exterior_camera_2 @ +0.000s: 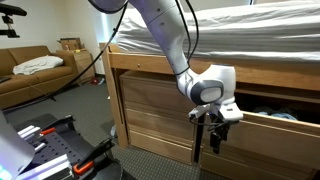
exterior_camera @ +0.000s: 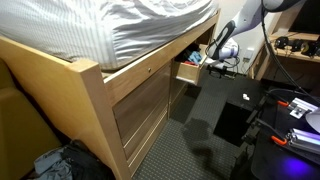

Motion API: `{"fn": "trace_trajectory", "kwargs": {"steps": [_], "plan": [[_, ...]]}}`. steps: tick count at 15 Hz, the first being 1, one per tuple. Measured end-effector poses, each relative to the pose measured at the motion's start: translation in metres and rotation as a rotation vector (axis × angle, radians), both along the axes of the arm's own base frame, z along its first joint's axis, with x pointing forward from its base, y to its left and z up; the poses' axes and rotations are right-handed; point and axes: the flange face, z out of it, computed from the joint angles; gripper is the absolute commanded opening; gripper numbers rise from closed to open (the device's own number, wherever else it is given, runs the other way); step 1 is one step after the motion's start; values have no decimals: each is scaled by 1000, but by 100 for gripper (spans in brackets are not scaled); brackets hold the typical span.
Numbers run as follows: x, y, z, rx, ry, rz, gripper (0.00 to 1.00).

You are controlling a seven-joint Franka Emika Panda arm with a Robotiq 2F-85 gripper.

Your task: Close the top drawer

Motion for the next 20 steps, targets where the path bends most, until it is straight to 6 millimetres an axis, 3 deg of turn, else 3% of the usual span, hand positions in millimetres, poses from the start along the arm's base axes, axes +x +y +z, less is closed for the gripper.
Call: {"fn": "trace_trajectory", "kwargs": {"steps": [13, 15, 20], "plan": [[0, 0, 0, 0, 0, 1, 100], [-13, 7, -11, 46, 47, 51, 100], [-70, 25, -46, 127, 178, 121, 100]]}}
